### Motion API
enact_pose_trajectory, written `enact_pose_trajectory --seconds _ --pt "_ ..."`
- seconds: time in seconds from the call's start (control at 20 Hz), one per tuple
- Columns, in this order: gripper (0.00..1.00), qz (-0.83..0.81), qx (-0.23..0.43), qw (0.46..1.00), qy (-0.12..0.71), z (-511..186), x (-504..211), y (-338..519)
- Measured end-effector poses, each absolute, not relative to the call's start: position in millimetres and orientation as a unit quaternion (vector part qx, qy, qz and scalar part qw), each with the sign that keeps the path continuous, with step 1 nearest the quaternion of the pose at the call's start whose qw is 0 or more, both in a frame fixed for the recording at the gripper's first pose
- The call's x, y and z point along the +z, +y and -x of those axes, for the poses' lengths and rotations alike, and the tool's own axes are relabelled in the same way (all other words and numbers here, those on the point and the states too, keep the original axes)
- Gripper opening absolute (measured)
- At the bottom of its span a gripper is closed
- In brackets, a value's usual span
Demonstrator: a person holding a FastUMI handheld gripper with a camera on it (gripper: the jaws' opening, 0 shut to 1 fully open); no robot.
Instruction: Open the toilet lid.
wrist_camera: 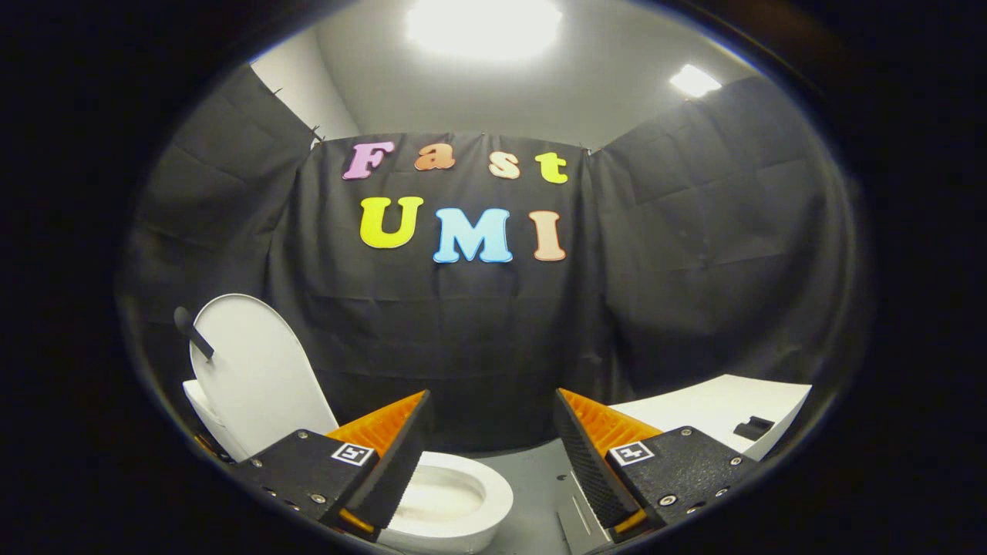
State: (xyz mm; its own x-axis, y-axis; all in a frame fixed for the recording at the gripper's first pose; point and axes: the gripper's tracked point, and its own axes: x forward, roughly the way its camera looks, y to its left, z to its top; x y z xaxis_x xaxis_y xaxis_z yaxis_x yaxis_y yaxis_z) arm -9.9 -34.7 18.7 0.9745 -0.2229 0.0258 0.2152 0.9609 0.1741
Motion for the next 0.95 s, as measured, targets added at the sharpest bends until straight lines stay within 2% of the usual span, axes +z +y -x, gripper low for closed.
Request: enact_pose_trajectory --seconds 0.45,0.95 --pt "0.95 -0.063 -0.092 0.994 0.013 -1 -17 -14" --pt "0.95 -0.037 -0.073 0.996 0.028 -7 -23 1"
